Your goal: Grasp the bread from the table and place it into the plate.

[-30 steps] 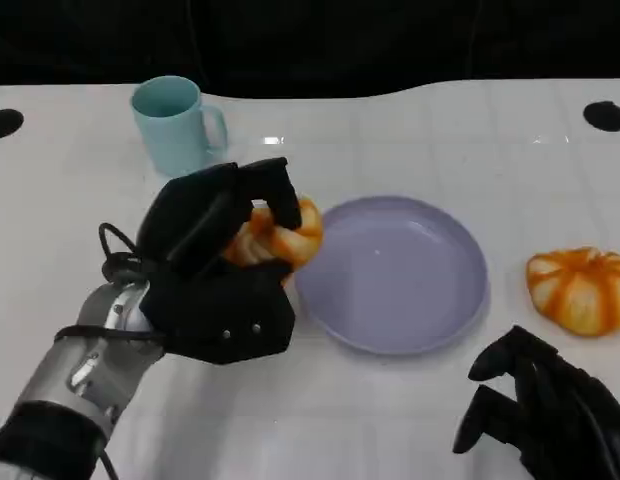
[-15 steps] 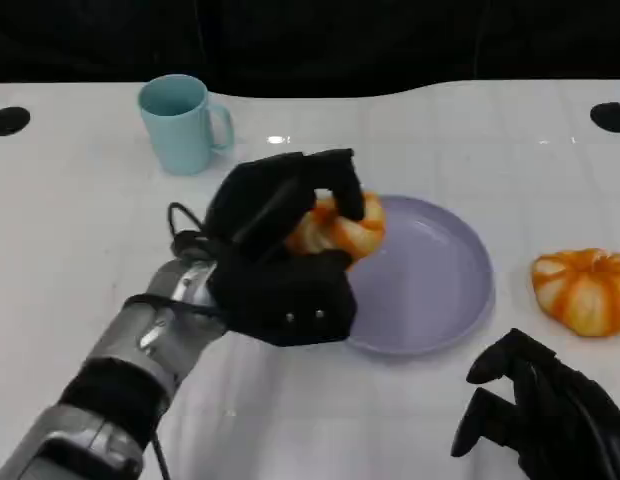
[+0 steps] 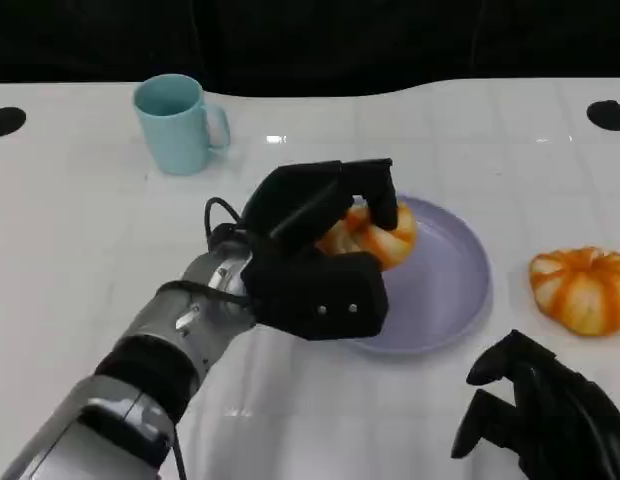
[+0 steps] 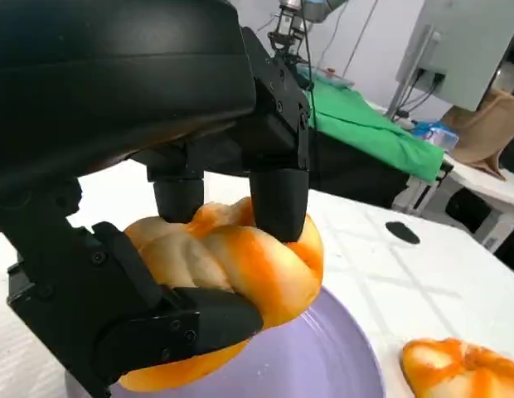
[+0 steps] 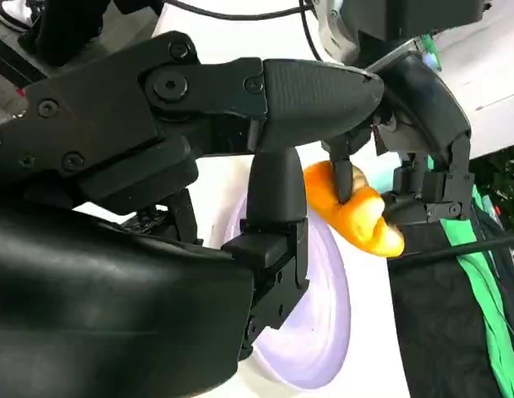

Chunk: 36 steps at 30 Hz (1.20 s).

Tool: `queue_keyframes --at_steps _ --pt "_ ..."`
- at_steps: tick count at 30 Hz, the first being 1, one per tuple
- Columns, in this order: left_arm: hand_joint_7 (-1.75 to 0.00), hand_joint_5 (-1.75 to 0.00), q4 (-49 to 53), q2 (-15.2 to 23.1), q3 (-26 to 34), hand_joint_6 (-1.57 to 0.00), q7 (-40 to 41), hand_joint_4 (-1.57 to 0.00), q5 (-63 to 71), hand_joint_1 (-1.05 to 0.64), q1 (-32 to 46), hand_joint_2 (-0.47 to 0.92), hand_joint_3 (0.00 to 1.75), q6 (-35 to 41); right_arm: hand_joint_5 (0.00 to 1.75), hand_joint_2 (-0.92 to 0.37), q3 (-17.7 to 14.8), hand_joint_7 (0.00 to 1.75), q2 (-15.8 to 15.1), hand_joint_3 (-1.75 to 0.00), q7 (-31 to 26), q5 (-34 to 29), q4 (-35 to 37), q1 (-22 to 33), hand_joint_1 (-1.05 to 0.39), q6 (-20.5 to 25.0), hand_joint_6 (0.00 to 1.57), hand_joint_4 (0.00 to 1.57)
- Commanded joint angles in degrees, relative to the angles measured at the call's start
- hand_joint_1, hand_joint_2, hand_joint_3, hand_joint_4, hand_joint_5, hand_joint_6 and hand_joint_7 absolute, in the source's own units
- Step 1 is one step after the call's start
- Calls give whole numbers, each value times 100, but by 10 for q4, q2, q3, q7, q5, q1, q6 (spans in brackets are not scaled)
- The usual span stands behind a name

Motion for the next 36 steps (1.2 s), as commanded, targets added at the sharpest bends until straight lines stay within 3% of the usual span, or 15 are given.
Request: queue_keyframes --at_steps 1,25,26,28,29,30,32,36 --pt "-175 -175 15 -5 -11 -71 11 -92 7 -19 -21 47 132 -7 175 -92 -2 169 -2 -49 -3 -1 -7 4 -52 -3 41 62" --pt "-175 -175 61 -16 -29 -70 26 -91 20 -16 -41 52 121 0 175 -92 -2 171 -2 -48 -1 2 -7 5 -53 -2 38 59" --pt "-163 -168 68 -20 -29 -67 13 -86 17 -17 -42 54 114 4 175 -92 -1 171 -1 -49 -1 2 -7 5 -53 -4 38 59" --pt "-94 -143 78 -25 -28 -72 -2 -71 12 -23 -45 77 56 8 175 -92 -1 171 0 -49 0 1 -6 5 -52 -7 39 60" --pt "-71 -116 82 -19 -36 -60 -40 -55 15 -34 -51 83 47 8 175 -92 -2 171 -1 -49 0 1 -6 5 -52 -7 39 60" --pt "-42 -66 84 -13 -42 -34 -67 -28 17 -56 -56 87 45 7 175 -92 -2 171 -1 -49 -1 0 -6 5 -52 -7 39 60" --pt "-15 -18 83 -6 -51 -10 -112 -6 19 -81 -64 91 49 12 175 -92 -3 171 -2 -49 0 1 -7 4 -53 -5 40 60" --pt "-7 -2 75 -2 -50 -2 -137 0 16 -93 -65 92 55 18 175 -92 -2 171 -3 -49 -1 0 -9 4 -53 -4 39 60"
